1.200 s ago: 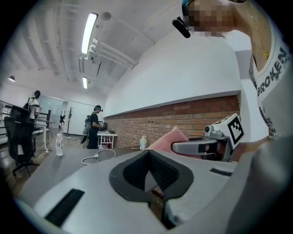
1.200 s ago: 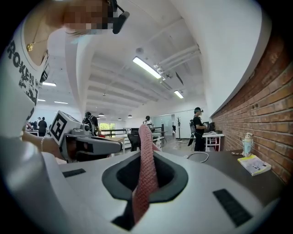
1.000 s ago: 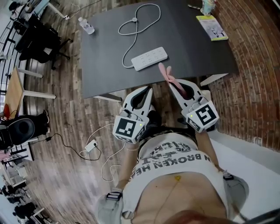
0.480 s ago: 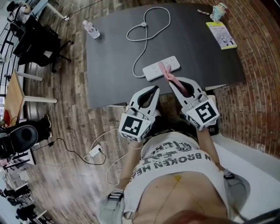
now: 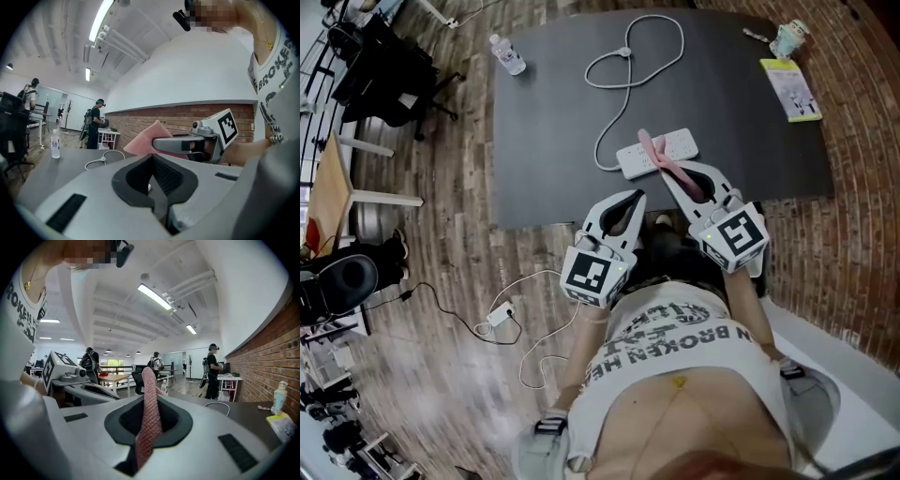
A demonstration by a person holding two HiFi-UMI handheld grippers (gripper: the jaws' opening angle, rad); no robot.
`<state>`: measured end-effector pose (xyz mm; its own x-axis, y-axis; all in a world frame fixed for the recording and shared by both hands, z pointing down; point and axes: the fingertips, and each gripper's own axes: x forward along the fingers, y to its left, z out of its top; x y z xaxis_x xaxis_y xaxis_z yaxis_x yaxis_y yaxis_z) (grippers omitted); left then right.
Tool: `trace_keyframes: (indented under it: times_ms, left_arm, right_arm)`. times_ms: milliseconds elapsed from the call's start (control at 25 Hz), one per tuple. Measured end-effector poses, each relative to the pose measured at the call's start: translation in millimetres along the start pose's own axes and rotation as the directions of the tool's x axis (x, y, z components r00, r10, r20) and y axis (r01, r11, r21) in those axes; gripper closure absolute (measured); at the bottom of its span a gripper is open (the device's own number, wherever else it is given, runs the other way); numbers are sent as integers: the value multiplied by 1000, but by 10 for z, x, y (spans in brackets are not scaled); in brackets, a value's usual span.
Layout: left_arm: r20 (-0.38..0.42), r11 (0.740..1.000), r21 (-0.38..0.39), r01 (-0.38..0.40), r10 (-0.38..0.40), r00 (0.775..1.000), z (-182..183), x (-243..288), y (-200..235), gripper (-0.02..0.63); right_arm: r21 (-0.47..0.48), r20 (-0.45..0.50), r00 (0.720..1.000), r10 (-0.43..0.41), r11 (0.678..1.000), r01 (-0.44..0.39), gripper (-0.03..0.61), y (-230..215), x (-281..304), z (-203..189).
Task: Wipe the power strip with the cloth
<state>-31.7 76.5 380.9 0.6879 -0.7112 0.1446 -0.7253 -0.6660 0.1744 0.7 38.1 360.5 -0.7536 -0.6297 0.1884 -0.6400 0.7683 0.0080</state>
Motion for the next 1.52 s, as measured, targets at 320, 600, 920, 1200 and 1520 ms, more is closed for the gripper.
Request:
trace_keyframes:
  times_ms: [320,600,920,1200,1520]
  left_arm:
    - [-5,997,-3,-75,75,997,133,330,210,606]
    - [-23,994,21,-108,108,994,247,674,289,606]
    - [-29,993,19,-121,121,992,218,977,187,606]
    - [-21,985,12,-172,172,985,219,1034,214,606]
    - [-23,976,6,-219,219,975,171,960,401,606]
  right_arm:
    - [-19,-7,993,117,993,-117,561,-287,297,116]
    - [-8,-10,987,160,987,-160,561,-593,305,98]
    - [-7,-15,983,183,983,-183,561,-824,201,-35]
    - [-22,-11,974,225,974,-225,561,-891,188,-35]
    - [-11,-25,973,229,973,-229,561,-923,237,-109]
